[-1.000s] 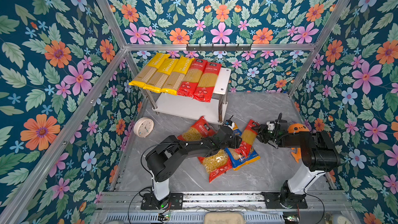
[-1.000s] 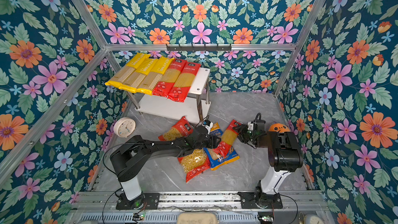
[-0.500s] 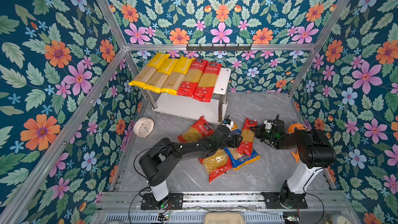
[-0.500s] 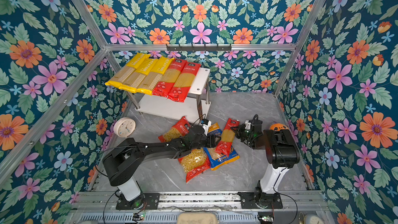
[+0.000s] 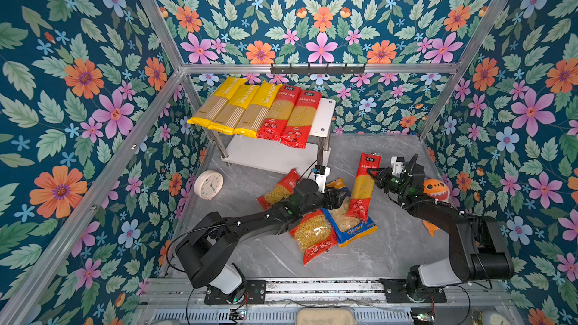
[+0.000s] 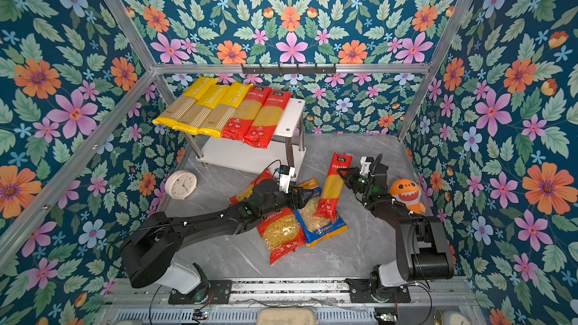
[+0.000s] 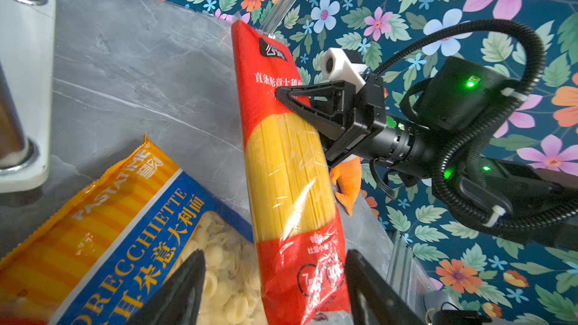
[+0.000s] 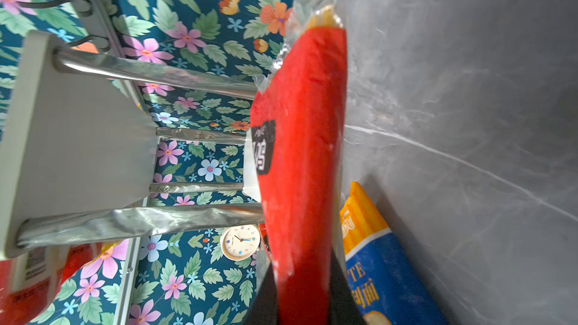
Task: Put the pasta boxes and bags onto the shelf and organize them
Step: 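Raise the spaghetti pack upright with the right gripper while the left grasps it, then lift the upright spaghetti pack with both grippers toward the shelf's top tier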
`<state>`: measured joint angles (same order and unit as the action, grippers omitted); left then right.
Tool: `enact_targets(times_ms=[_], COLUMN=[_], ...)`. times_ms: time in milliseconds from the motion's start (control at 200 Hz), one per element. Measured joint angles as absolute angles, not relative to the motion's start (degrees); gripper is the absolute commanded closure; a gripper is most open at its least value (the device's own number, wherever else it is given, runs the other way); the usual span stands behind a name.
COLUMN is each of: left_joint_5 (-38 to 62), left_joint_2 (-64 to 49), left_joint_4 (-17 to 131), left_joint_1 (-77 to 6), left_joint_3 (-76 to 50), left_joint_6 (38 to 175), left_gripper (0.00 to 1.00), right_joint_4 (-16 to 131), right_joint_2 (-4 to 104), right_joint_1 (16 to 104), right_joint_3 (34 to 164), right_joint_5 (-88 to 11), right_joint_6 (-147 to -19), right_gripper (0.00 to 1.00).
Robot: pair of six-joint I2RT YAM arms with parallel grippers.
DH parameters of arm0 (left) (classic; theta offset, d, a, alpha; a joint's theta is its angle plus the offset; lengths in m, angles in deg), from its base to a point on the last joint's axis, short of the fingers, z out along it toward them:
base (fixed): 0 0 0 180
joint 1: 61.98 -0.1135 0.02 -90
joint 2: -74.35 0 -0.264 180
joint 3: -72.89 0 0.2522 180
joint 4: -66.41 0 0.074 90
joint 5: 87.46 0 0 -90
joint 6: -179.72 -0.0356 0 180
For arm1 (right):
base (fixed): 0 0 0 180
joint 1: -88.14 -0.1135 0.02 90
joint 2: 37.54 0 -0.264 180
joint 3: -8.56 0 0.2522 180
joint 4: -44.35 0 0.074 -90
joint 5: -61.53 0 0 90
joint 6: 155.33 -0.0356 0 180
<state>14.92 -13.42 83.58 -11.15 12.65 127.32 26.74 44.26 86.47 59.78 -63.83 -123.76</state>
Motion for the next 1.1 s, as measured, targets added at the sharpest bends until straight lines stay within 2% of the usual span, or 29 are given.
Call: enact_targets(times_ms=[295, 565, 800, 1100], left_joint_5=[27.0, 34.6, 41.3, 45.8], left_joint_2=[-14.9, -18.4, -22.7, -22.6], left_joint_4=[89.1, 94.1, 107.5, 112.2], left_joint_1=[-12.9, -13.6, -14.9, -15.6], left_joint_3=[11.1, 7.8, 8.1, 7.2], left_joint_6=[125.1, 124.7, 132.4, 136.3], left_gripper=[0.22, 0.26, 0.45, 0.74], right_joint_4=[22.9, 21.8, 20.9, 19.0], right_joint_2=[34.1, 30.1, 29.2, 29.3], right_joint_1=[82.1, 78.9, 77.2, 76.7], right_joint_3=[62.9, 64.5, 66.4, 67.6], right_joint_5=[-66.0, -68.8, -68.9, -71.4], right_joint_6=[-119.5, -118.7, -117.4, -117.4], right_gripper=[1.00, 1.00, 0.98, 0.85])
